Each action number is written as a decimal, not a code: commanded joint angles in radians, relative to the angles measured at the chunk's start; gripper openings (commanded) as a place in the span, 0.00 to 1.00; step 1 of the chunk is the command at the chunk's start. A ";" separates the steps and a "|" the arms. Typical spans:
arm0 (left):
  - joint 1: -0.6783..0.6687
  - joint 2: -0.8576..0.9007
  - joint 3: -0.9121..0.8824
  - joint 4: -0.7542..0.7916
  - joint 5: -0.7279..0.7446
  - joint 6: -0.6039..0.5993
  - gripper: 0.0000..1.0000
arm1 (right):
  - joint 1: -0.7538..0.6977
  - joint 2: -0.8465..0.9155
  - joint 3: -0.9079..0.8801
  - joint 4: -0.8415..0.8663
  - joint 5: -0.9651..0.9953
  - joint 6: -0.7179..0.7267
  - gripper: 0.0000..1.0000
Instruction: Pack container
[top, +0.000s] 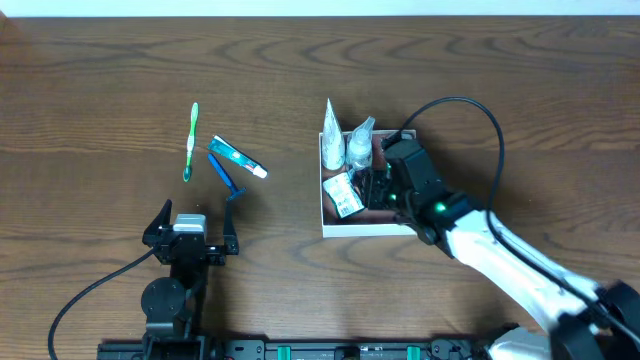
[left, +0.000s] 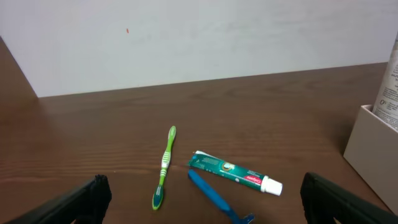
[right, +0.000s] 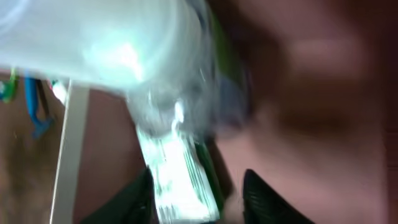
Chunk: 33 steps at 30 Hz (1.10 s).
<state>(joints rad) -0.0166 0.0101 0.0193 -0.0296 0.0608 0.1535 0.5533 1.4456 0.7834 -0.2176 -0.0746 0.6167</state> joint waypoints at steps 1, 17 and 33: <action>0.005 -0.005 -0.015 -0.037 0.003 -0.006 0.98 | -0.004 -0.150 0.062 -0.096 0.032 -0.025 0.52; 0.005 -0.005 -0.015 -0.037 0.003 -0.006 0.98 | -0.487 -0.495 0.105 -0.436 0.499 -0.027 0.99; 0.005 -0.005 -0.015 -0.036 0.003 -0.006 0.98 | -0.738 -0.250 0.105 -0.401 0.537 -0.027 0.99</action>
<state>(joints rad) -0.0166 0.0101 0.0193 -0.0296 0.0608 0.1535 -0.1795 1.1728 0.8818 -0.6170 0.4603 0.5915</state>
